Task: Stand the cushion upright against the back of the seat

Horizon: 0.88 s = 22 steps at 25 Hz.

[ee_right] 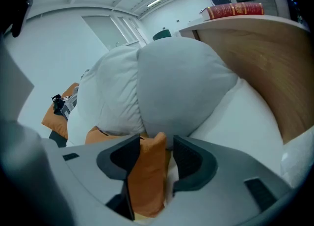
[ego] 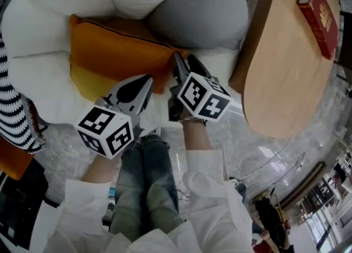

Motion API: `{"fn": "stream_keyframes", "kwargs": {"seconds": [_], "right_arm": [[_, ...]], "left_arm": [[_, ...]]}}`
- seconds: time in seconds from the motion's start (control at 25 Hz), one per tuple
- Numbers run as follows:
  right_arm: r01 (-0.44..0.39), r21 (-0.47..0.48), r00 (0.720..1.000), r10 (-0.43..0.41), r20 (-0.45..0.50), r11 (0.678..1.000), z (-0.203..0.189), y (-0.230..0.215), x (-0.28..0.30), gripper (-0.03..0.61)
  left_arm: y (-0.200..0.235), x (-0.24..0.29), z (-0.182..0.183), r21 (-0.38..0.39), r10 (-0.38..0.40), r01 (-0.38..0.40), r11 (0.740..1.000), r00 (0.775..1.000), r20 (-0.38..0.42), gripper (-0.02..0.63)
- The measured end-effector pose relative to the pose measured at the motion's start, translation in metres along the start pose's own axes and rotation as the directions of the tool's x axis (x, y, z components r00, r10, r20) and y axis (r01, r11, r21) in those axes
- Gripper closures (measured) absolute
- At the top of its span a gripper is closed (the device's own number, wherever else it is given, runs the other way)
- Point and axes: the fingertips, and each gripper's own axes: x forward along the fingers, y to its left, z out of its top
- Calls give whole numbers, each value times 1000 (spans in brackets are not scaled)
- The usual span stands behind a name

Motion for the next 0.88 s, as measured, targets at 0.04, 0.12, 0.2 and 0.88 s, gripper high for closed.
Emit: {"fn": "stream_keyframes", "kwargs": {"seconds": [0.04,0.12,0.2,0.88], "right_arm": [[2,5,1000,-2,-3,1000,-2,-2,1,374],[5,15,1000,-5,-5,1000,-3,-4,1,376],[2,16,1000,-2,-11,1000,-3,-3,2,379],[17,-120,994,-29,-101,993,-13,12,0,534]], "left_arm": [[0,1,-1,-2,0,0,1000,1000,0,606],[1,2,-2,-6,1,-1,1000,1000,0,606],[1,2,-3,-9,1,-1,1000,1000,0,606],[6,-10,-2,-15,11,-11,1000,1000,-7,606]]}}
